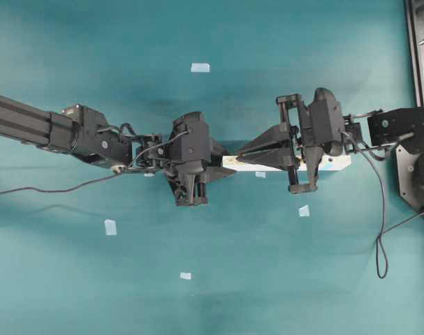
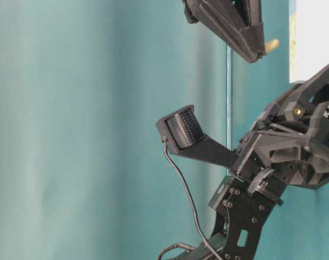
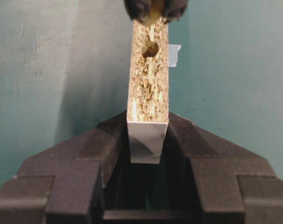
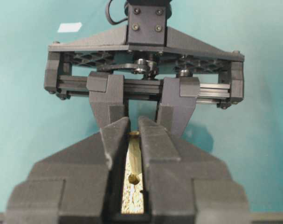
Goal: Move the wooden board into place and insert the rod into its hole.
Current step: 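Lower the dowel into the board's hole with the right gripper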
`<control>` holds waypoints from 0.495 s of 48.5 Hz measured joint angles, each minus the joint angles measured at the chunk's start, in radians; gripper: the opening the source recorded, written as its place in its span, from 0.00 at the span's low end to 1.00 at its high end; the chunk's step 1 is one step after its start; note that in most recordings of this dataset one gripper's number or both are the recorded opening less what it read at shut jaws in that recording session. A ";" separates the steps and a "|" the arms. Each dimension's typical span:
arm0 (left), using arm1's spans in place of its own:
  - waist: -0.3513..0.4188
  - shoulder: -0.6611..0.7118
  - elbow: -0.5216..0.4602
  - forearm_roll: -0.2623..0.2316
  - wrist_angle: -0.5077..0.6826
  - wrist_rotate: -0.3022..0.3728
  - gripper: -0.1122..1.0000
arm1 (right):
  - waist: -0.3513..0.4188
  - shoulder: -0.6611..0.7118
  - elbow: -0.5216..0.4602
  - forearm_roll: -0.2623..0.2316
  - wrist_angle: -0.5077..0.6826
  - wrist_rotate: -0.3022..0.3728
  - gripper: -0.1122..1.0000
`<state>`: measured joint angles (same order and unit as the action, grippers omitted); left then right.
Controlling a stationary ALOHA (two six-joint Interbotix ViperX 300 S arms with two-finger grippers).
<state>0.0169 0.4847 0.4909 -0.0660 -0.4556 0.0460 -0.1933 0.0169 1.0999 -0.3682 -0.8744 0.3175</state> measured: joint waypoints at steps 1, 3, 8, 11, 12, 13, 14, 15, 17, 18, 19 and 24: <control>0.000 0.000 0.000 -0.002 0.002 0.000 0.31 | 0.000 0.003 0.000 0.002 0.000 -0.002 0.17; 0.000 0.000 0.000 -0.002 0.000 0.000 0.31 | 0.000 0.008 0.000 0.002 -0.002 0.000 0.17; 0.000 0.000 0.000 -0.002 0.002 0.000 0.31 | 0.000 0.025 -0.005 0.002 -0.006 0.000 0.17; 0.000 0.000 0.000 -0.002 0.002 0.000 0.31 | 0.000 0.034 -0.008 0.002 -0.006 0.000 0.17; 0.000 0.000 0.000 -0.002 0.002 0.000 0.31 | 0.000 0.037 -0.009 0.002 -0.006 0.000 0.17; 0.000 0.000 0.000 -0.002 0.000 0.000 0.31 | 0.000 0.040 -0.011 0.002 -0.006 -0.002 0.17; 0.000 0.000 0.000 -0.002 0.000 0.000 0.31 | 0.000 0.043 -0.012 0.002 -0.006 -0.002 0.17; 0.000 0.000 0.000 -0.002 0.000 0.000 0.31 | 0.002 0.044 -0.014 0.002 -0.006 -0.002 0.17; 0.000 0.000 0.000 0.000 0.002 0.000 0.31 | 0.000 0.049 -0.015 0.002 -0.005 -0.002 0.17; 0.000 0.000 0.000 0.000 0.002 -0.002 0.31 | 0.000 0.049 -0.017 0.002 -0.006 -0.002 0.17; 0.000 -0.002 0.000 -0.002 0.002 0.000 0.31 | 0.000 0.051 -0.017 0.002 -0.005 -0.002 0.17; 0.000 0.000 0.000 0.000 0.000 -0.002 0.31 | 0.002 0.055 -0.018 0.002 -0.006 -0.002 0.17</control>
<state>0.0169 0.4847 0.4909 -0.0660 -0.4556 0.0445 -0.1917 0.0721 1.0815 -0.3666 -0.8805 0.3160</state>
